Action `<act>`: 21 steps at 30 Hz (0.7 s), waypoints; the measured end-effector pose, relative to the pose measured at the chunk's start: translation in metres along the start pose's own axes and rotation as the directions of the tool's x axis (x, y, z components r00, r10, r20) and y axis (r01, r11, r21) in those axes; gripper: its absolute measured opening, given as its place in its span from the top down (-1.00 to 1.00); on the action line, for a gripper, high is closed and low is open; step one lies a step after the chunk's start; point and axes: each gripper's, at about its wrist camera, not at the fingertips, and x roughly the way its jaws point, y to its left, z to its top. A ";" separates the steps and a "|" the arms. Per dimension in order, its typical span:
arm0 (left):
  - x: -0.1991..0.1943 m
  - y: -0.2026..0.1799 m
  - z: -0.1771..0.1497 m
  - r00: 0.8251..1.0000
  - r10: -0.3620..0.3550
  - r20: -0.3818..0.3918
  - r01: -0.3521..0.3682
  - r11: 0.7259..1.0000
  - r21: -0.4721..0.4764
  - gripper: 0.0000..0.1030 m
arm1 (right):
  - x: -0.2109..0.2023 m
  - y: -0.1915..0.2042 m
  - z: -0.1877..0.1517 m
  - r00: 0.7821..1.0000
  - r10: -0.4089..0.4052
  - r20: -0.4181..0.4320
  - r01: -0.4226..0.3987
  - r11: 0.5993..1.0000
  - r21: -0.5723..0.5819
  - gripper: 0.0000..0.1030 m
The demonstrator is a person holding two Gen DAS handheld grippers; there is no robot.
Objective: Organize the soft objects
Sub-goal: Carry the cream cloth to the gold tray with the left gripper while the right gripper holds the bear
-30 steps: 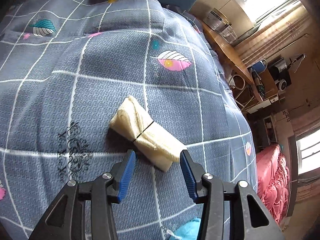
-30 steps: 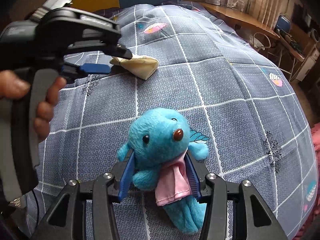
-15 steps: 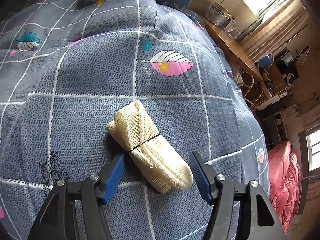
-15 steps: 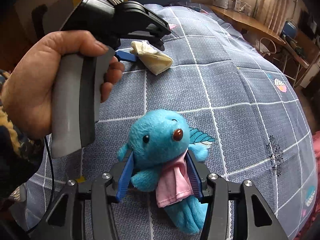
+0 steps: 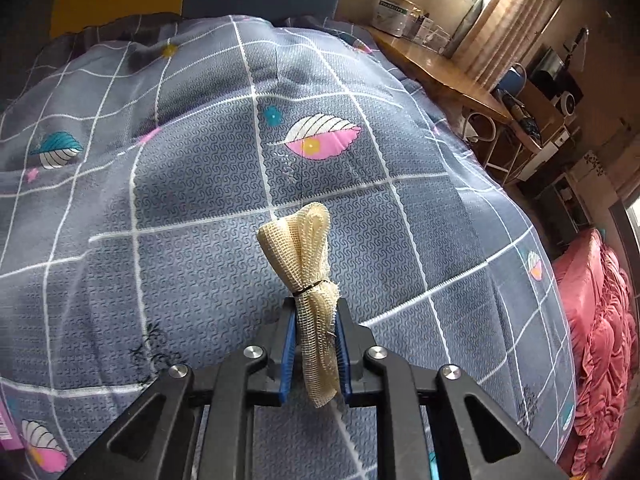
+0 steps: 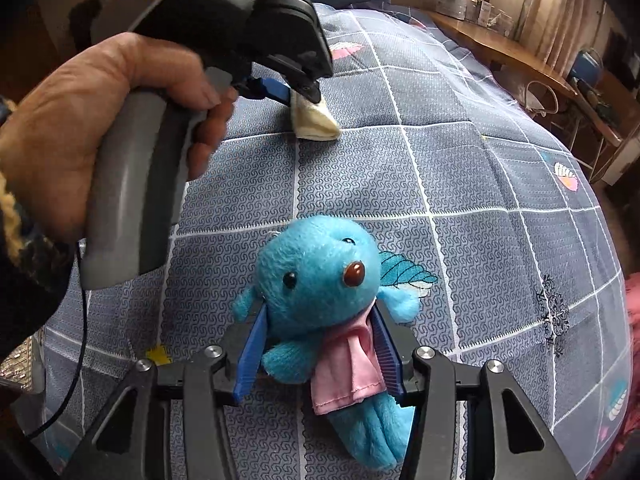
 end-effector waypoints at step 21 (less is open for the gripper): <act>-0.085 0.028 -0.193 0.968 0.072 -0.242 -0.014 0.972 0.233 0.44 | 0.000 0.006 -0.003 1.000 -0.010 0.014 0.011 0.999 -0.035 0.01</act>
